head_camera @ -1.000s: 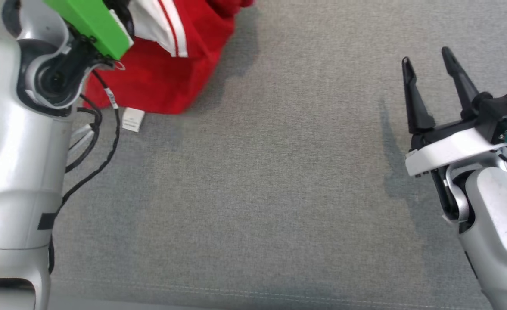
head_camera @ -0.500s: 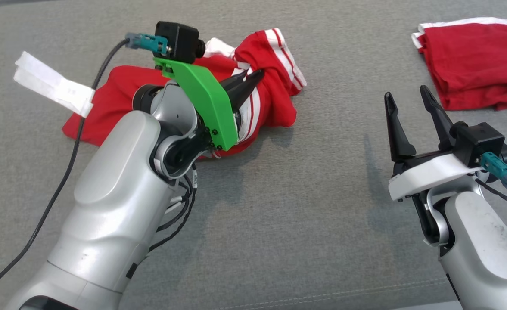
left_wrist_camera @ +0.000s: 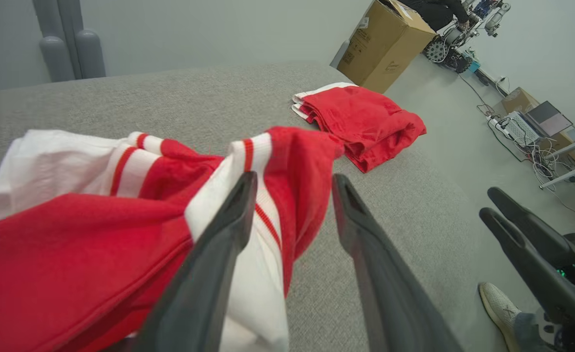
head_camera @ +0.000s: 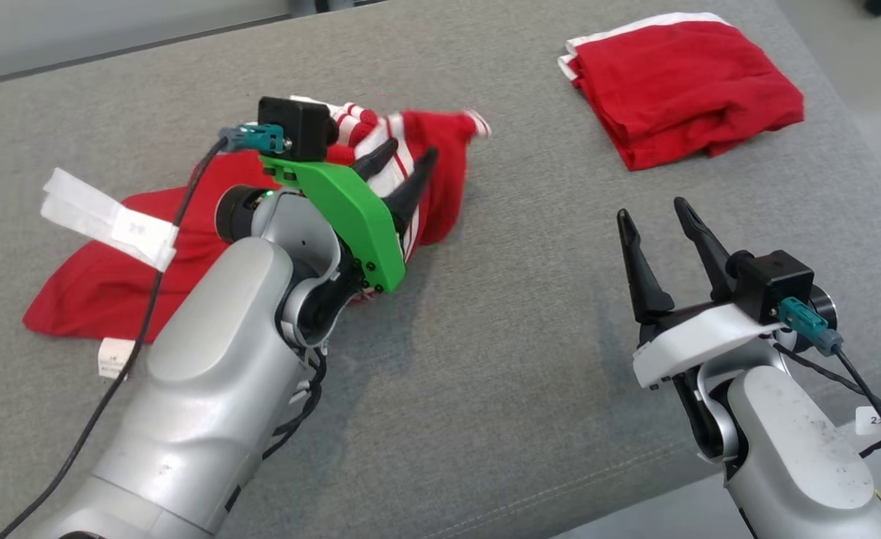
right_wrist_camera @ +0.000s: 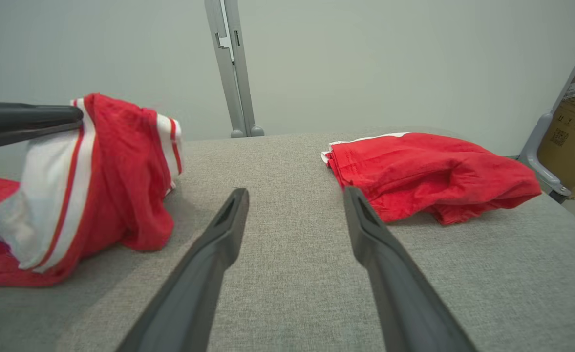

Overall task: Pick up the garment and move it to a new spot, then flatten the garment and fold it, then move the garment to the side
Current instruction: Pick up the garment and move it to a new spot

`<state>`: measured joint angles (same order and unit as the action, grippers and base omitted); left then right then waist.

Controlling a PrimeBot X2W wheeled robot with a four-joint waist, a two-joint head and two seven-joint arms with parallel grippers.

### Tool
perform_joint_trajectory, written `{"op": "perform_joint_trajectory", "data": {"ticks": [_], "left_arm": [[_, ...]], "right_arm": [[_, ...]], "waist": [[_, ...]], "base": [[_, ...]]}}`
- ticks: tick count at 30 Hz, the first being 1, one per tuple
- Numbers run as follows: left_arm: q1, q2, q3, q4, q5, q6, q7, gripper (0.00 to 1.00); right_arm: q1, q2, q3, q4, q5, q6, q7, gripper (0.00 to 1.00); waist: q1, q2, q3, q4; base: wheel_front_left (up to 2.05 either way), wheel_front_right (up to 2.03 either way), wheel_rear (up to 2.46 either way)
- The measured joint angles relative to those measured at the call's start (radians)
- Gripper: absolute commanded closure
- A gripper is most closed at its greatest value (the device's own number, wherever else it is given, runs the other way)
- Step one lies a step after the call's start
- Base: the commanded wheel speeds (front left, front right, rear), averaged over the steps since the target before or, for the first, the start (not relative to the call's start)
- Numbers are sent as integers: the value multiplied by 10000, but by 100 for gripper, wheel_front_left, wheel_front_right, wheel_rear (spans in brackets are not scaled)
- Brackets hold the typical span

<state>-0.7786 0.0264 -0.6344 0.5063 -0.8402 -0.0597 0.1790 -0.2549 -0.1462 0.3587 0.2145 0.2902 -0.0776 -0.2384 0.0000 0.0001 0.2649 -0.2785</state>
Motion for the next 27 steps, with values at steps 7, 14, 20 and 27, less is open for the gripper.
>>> {"op": "perform_joint_trajectory", "data": {"ticks": [7, 14, 20, 27], "left_arm": [[123, 2, -1162, -299, -102, -115, -430, 0], [121, 17, -1444, -631, 111, -105, -1275, 0], [474, 38, -1427, -571, 614, 199, -1822, 0], [1540, 391, -1081, -364, 635, 738, -2493, 0]], "right_arm": [[109, -165, -127, 42, -4, 0, -4, 0], [191, -207, -35, 159, -6, 163, -46, 0], [195, -219, 161, 619, -4, 360, 119, 0], [103, -464, 226, 1421, 0, 502, 844, 0]], "waist": [[0, 0, -204, -537], [0, 0, -311, -41], [0, 0, -437, 669], [0, -1, -587, 1599]], "base": [[0, 0, 0], [0, 0, 0], [0, 0, 0], [0, 0, 0]]}}
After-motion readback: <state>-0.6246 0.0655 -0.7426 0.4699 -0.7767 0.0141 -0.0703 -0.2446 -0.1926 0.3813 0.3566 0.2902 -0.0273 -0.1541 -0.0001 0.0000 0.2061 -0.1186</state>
